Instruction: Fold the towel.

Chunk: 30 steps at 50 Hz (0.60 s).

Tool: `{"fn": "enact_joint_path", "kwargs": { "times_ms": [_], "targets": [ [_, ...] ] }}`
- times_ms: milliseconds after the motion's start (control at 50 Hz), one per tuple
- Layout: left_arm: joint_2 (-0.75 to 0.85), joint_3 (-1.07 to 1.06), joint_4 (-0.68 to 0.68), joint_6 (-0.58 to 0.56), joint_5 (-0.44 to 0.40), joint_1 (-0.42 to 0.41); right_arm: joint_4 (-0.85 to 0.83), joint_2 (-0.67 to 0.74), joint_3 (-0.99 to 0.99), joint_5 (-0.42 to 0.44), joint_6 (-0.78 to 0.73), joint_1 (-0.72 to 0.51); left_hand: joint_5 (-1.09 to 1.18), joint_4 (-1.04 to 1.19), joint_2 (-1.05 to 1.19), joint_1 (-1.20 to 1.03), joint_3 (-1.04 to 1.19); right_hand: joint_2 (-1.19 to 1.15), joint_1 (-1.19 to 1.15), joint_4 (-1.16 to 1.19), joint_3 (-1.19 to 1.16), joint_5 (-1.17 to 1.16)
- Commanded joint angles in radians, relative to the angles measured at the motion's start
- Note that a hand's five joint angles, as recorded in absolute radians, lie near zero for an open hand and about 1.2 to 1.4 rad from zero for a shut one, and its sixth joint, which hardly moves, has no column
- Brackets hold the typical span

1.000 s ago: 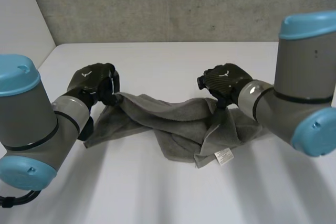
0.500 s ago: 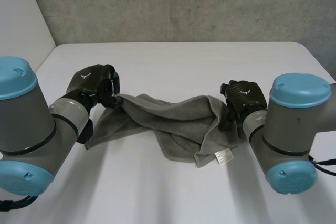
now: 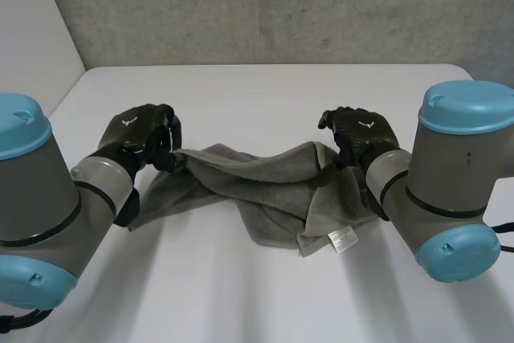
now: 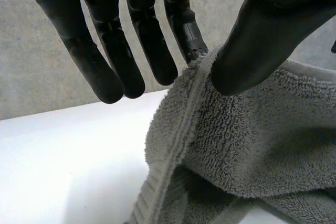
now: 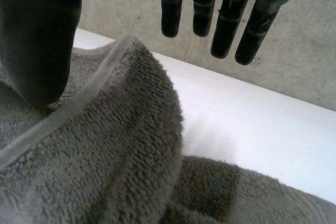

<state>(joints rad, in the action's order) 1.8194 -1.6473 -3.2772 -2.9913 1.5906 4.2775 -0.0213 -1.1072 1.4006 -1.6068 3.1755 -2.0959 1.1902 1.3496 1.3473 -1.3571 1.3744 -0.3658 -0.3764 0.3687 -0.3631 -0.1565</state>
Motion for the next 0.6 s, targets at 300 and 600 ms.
{"fn": "enact_joint_path", "kwargs": {
  "times_ms": [300, 600],
  "targets": [
    [-0.060, -0.066, -0.002, -0.002, 0.000, 0.008, 0.109, 0.170, -0.204, 0.025, 0.041, -0.035, 0.032, 0.047, 0.049, -0.039, 0.022, -0.045, -0.034, 0.042, -0.047, -0.079],
    [-0.051, -0.074, -0.024, -0.008, -0.015, 0.016, 0.204, 0.109, -0.235, 0.042, -0.149, -0.030, 0.032, 0.047, 0.049, -0.039, 0.022, -1.030, -1.020, 1.028, -1.033, -1.065]
  ]
}}
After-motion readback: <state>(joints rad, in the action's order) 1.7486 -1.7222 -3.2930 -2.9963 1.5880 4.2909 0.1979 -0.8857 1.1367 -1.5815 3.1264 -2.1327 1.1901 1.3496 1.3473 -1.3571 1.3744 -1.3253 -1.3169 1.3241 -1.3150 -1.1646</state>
